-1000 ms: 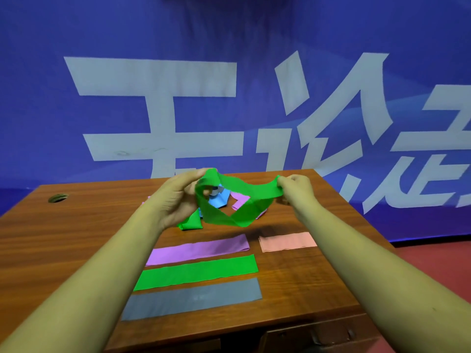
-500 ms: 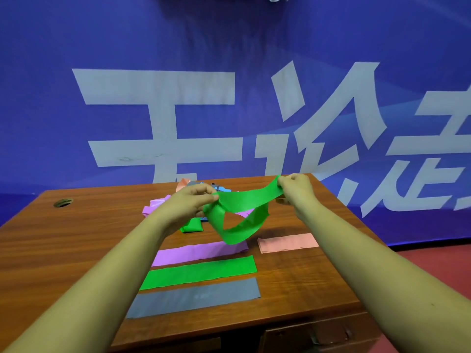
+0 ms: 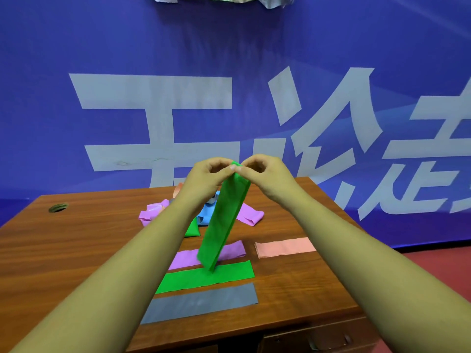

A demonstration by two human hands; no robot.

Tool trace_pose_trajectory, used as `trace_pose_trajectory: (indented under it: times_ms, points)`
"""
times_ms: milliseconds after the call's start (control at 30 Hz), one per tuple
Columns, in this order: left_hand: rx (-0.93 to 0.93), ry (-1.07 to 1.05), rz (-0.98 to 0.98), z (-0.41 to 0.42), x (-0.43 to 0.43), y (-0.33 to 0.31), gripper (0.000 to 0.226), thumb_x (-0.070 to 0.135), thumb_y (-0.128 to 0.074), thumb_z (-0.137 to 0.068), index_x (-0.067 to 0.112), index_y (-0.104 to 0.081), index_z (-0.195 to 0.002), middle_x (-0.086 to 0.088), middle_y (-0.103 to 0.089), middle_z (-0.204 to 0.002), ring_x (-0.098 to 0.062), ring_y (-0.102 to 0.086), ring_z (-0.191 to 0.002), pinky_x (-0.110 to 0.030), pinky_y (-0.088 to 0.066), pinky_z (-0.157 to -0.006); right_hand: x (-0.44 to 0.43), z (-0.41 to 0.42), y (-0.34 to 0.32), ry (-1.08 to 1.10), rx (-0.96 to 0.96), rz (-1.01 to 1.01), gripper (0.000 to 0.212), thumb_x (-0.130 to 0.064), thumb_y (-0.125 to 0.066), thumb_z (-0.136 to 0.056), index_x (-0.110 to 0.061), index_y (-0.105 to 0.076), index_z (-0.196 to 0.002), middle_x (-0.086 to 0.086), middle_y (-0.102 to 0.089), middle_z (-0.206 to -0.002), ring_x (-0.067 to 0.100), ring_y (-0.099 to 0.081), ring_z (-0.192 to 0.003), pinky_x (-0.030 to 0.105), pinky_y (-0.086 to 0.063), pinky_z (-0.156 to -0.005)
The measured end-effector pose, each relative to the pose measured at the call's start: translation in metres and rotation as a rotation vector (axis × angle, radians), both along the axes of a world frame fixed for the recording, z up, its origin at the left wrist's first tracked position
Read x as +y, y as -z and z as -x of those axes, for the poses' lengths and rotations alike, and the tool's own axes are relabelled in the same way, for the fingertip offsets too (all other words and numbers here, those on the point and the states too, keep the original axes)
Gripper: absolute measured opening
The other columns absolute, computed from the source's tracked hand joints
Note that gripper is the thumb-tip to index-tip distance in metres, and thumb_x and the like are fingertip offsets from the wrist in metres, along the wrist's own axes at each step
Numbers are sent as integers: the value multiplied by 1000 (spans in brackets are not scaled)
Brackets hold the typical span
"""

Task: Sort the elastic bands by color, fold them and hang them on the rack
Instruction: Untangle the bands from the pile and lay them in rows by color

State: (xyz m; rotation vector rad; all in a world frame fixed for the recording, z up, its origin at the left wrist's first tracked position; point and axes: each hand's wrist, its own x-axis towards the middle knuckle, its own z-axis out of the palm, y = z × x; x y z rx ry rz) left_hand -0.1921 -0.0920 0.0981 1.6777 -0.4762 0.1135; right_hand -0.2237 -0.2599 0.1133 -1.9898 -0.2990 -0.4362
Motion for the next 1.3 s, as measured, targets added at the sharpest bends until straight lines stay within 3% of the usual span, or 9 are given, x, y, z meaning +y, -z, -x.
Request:
trace_pose_trajectory:
  times_ms: [133,300,467,567,733,833,933,1100,1300]
  points:
    - [-21,-9,-9,-1,0,5,10,20,-66,-92,24,-75,-91,2,-76,-91,-9,-68,-87,-29,-52,-81,-2,-8,2,64,-20,119,13,-21,-70,-86,-11,-71,-94,2,-73,-86,17,-68,-84,37,-56,-79]
    - [-31,-19,-33,4,6,13,9,22,-68,-90,15,-73,-93,-3,-74,-89,-6,-66,-81,-25,-53,-77,3,-6,3,64,-18,221,10,-21,-64,-90,-15,-71,-86,-3,-70,-78,12,-65,-76,32,-53,-70]
    - [-19,106,-188,6,13,29,6,24,-74,-84,18,-75,-86,16,-67,-70,-5,-57,-72,-15,-44,-68,9,-9,-9,58,2,62,9,-16,-62,-89,-13,-65,-80,5,-66,-76,16,-58,-72,41,-53,-72]
    - [-17,127,-305,1,18,48,20,36,-78,-78,21,-79,-92,13,-71,-96,-5,-62,-94,-22,-47,-90,11,-6,-21,40,28,-87,7,-10,-59,-91,-9,-63,-85,8,-58,-75,18,-56,-70,38,-55,-67]
    - [191,208,-381,4,33,84,12,28,-77,-82,20,-80,-90,21,-65,-113,10,-59,-101,-12,-42,-95,2,-11,-32,77,84,-371,10,-7,-52,-94,-5,-61,-90,8,-61,-80,18,-61,-72,27,-56,-56]
    - [314,224,-330,10,50,98,15,13,-70,-87,1,-77,-92,25,-71,-94,16,-62,-85,0,-43,-75,-11,-20,-28,164,111,-482,15,-8,-51,-94,-11,-59,-82,8,-62,-82,21,-63,-77,37,-60,-66]
    - [392,230,-308,12,75,111,26,28,-72,-86,3,-77,-93,3,-75,-101,-14,-69,-101,-21,-52,-91,-28,-28,-17,283,124,-555,15,-7,-49,-94,-11,-57,-81,8,-60,-81,23,-63,-78,36,-59,-63]
    - [532,170,-56,9,109,116,71,47,-84,-66,-3,-62,-112,-20,-65,-108,-31,-61,-100,-34,-54,-93,-41,-32,8,381,180,-632,21,-2,-47,-93,-11,-56,-76,12,-60,-87,24,-62,-84,33,-56,-58]
    - [595,31,275,6,122,107,27,8,-58,-93,6,-61,-120,-16,-70,-115,-28,-73,-92,-31,-61,-76,-38,-41,39,395,279,-668,17,-5,-51,-93,-11,-58,-79,10,-63,-88,27,-66,-93,46,-60,-77]
